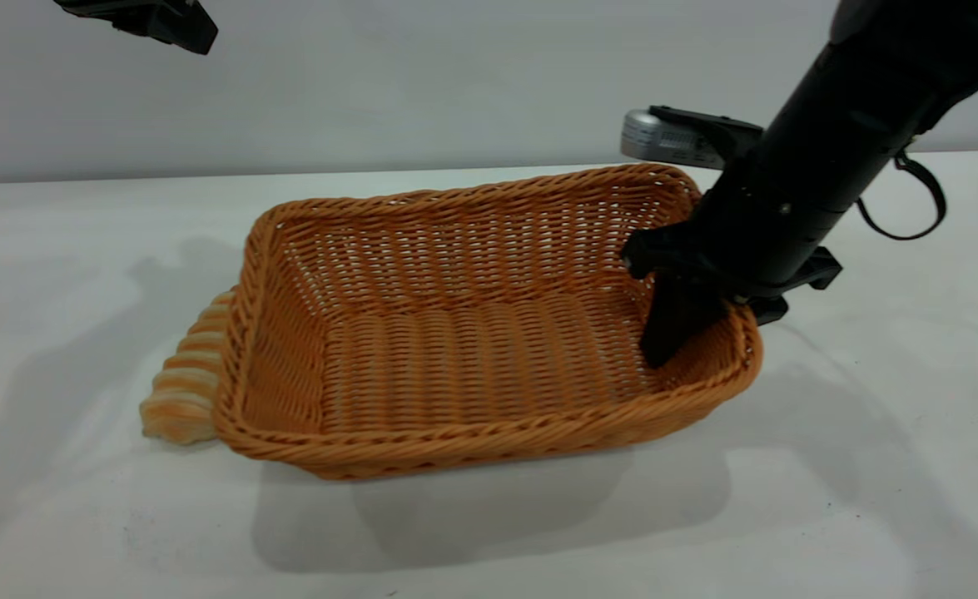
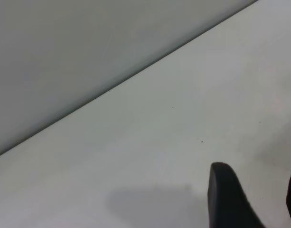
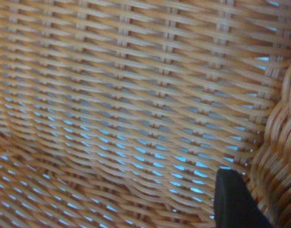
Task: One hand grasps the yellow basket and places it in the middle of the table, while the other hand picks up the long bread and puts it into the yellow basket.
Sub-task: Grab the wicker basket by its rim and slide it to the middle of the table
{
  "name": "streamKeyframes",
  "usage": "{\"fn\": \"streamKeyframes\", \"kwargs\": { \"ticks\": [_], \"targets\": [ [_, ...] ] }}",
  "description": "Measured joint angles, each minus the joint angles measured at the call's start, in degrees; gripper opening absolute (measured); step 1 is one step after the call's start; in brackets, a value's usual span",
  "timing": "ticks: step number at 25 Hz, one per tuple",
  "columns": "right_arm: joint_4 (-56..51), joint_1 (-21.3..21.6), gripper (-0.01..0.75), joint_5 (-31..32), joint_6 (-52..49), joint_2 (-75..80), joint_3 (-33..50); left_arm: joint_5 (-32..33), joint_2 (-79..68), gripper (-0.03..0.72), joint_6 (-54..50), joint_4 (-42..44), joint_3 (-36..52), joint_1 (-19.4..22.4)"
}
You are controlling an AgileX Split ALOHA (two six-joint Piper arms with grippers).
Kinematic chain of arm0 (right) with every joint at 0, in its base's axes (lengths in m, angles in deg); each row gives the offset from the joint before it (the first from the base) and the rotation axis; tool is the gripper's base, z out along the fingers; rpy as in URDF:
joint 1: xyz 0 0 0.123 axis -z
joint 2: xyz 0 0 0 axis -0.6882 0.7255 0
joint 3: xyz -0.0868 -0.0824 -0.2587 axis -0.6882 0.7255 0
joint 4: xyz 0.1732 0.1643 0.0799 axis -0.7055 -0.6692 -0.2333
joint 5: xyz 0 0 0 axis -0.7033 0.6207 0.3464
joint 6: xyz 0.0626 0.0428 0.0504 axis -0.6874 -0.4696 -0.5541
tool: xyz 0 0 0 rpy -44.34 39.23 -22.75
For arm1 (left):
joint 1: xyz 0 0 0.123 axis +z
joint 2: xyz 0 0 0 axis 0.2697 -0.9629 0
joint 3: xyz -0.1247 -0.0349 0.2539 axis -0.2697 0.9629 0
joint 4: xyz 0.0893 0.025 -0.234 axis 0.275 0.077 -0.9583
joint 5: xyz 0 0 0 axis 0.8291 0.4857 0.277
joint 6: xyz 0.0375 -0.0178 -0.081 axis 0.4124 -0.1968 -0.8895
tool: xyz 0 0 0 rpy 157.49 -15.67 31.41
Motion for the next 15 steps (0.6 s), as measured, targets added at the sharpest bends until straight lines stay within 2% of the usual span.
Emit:
{"fn": "streamKeyframes", "kwargs": {
  "ticks": [15],
  "targets": [
    [-5.0, -1.98, 0.212, -0.77, -1.49, 6.67, -2.97, 0.44, -0.02, 0.378, 0.0, -0.05, -0.04, 0.0]
  ]
}}
